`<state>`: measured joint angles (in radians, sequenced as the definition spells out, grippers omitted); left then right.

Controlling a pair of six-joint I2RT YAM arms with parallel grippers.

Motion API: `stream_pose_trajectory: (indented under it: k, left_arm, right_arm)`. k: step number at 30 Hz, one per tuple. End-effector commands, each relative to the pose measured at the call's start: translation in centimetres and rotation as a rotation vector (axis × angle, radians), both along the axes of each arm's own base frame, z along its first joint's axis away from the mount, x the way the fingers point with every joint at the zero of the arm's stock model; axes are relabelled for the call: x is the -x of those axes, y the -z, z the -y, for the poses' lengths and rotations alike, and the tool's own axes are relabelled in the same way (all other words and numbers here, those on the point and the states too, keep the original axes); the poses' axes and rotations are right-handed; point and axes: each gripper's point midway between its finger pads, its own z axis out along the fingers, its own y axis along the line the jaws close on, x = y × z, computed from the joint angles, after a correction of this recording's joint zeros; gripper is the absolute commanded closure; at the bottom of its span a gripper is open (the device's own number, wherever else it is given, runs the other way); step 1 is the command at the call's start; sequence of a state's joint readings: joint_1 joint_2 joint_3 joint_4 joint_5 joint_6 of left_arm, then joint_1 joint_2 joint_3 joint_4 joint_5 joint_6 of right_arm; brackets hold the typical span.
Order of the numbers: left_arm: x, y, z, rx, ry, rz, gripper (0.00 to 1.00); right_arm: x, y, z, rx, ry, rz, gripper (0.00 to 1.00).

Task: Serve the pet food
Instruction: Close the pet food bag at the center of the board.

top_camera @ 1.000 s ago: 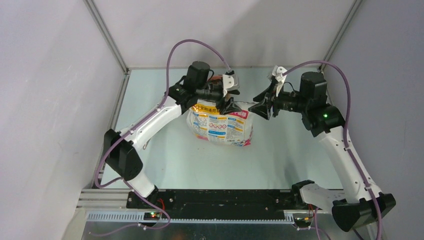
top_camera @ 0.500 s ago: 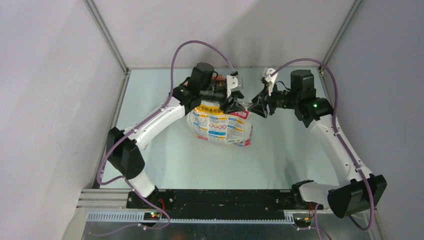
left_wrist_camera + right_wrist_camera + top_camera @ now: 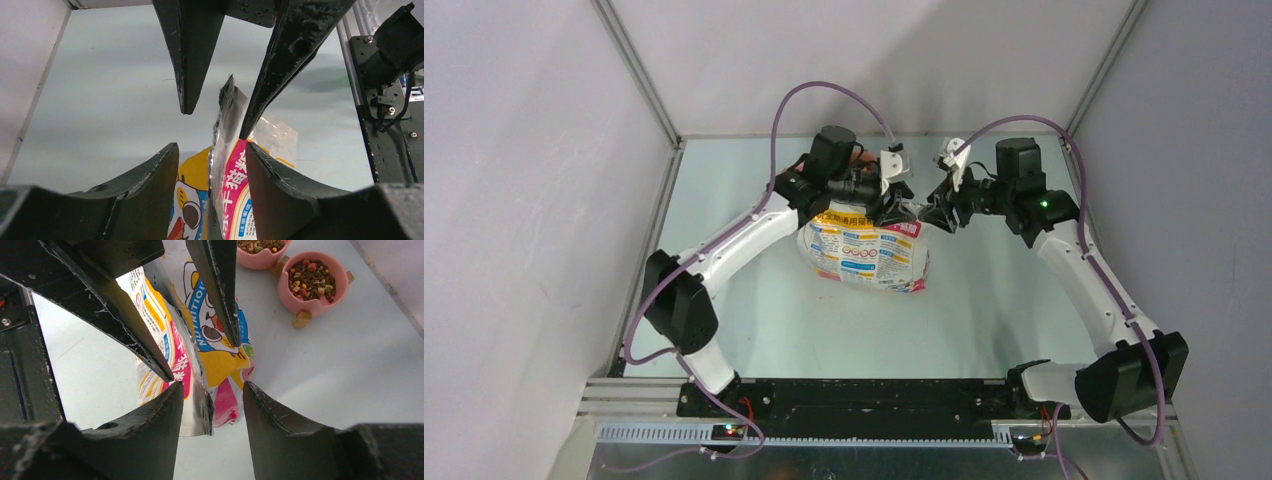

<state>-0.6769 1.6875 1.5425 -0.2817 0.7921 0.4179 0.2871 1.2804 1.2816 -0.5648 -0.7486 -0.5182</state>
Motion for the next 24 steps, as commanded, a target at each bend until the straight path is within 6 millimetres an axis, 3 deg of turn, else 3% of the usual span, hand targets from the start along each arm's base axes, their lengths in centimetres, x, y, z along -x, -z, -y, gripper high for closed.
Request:
stream_pose_trajectory:
  k: [1, 7, 11, 14, 15, 16, 18, 24]
  left_arm:
    - [-0.2, -1.8, 0.8, 0.041, 0.017, 0.034, 0.44]
    - [-0.2, -1.6, 1.1, 0.042, 0.034, 0.021, 0.5]
    - [-0.7, -0.9, 1.0, 0.013, 0.019, 0.03, 0.58]
    - [-0.9, -0.6, 0.8, -0.014, 0.014, 0.051, 0.71]
    - [-1.1, -0.5, 0.6, -0.022, 0.008, 0.057, 0.77]
    - [-1.0, -0.4, 0.4, -0.036, 0.012, 0.064, 0.89]
    - [-1.2, 0.0, -0.1, -0.06, 0.005, 0.075, 0.99]
    - [-2.1, 1.2, -3.0, -0.154, -0.043, 0.096, 1.0]
  right_arm:
    - [-0.7, -1.5, -0.2, 0.001, -0.025, 0.064, 0.48]
    - [0.3, -1.0, -1.2, -0.02, -0.114, 0.005, 0.61]
    - [0.1, -1.1, -1.4, -0.021, -0.121, 0.011, 0.8]
    - [0.1, -1.4, -1.3, -0.022, -0.119, 0.025, 0.99]
    - [0.0, -1.5, -1.2, -0.019, -0.111, 0.034, 1.0]
    - [-0.3, -1.7, -1.1, -0.015, -0.097, 0.047, 1.0]
    - [-0.5, -2.2, -0.8, -0.014, -0.08, 0.069, 1.0]
    - [-0.7, -4.0, 0.0, -0.025, -0.036, 0.129, 1.0]
